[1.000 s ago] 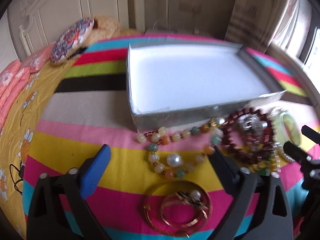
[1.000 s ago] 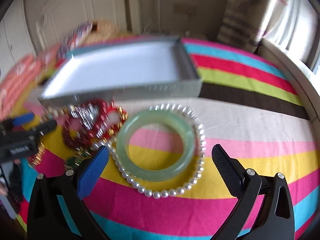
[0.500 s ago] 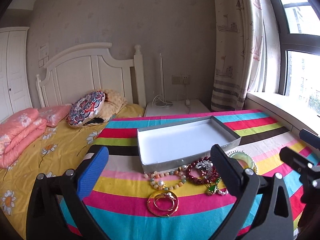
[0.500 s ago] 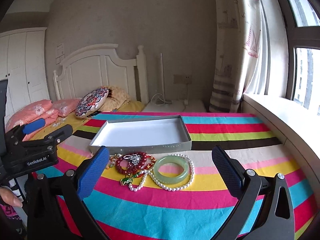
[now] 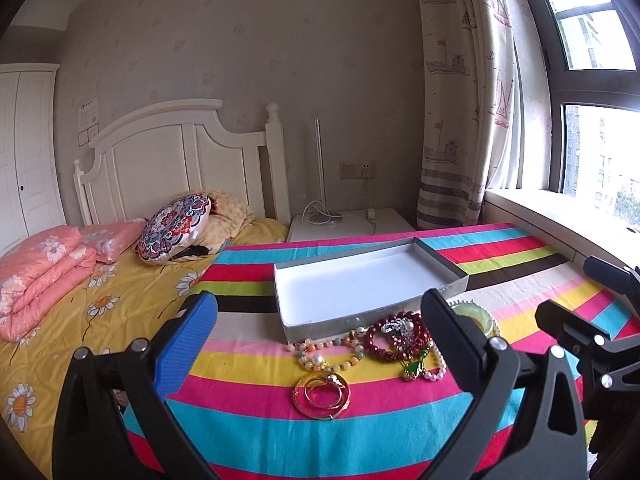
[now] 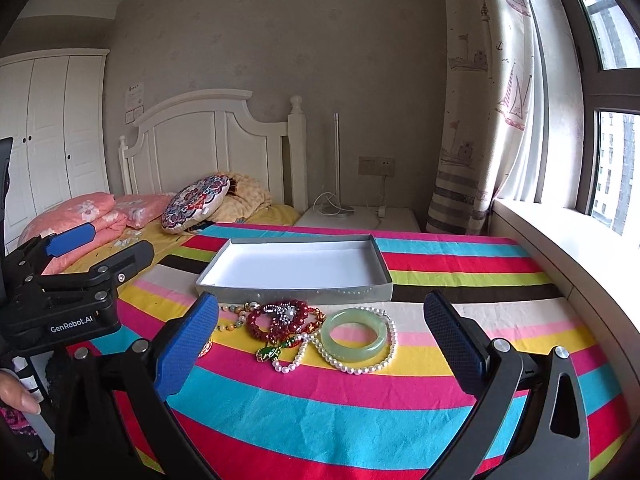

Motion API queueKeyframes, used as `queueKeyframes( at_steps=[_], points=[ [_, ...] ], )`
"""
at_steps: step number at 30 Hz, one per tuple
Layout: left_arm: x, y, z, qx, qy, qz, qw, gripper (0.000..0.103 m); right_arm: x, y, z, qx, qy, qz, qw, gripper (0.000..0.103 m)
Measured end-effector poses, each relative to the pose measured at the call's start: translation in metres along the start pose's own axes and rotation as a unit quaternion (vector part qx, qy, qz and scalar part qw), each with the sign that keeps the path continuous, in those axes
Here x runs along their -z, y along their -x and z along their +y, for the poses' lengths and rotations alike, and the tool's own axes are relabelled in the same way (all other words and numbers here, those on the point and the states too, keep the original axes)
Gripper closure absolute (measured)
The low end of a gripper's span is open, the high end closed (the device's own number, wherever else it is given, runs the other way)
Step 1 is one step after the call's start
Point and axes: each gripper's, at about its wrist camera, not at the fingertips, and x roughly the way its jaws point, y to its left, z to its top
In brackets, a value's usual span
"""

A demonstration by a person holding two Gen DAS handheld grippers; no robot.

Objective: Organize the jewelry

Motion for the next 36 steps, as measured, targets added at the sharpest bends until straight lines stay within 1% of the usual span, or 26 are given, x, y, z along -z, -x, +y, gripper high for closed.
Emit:
queueKeyframes(
  at_steps=[10, 20, 25, 29, 32, 36],
  points=[
    [0.014, -0.003, 0.007, -0.005, 0.006, 0.016, 0.9998, 0.002, 0.007, -0.003, 0.006, -0.005, 0.002, 0.009, 1.000, 0.004],
    [0.026, -0.008, 0.008, -0.009, 0.008, 0.022, 0.9997, 0.002, 0.016, -0.007, 0.004, -0.003, 0.001, 0.016, 1.000, 0.004],
    [0.039, -0.008, 0.011, -0.008, 0.012, 0.021, 0.9997, 0.002, 0.023, -0.012, 0.004, 0.001, 0.006, 0.024, 1.000, 0.004],
    [0.058, -0.012, 0.020, 0.008, 0.009, 0.051, 0.9986, 0.002, 0.036, -0.023, -0.001, 0.007, 0.009, 0.062, 0.998, 0.004],
    [0.077, -0.023, 0.023, 0.016, -0.010, 0.101, 0.9947, 0.002, 0.049, -0.033, -0.007, 0.012, 0.007, 0.092, 0.996, 0.004],
    [0.091, -0.037, 0.025, 0.041, -0.004, 0.143, 0.9889, 0.002, 0.061, -0.044, -0.015, 0.010, -0.002, 0.115, 0.993, 0.004]
  ],
)
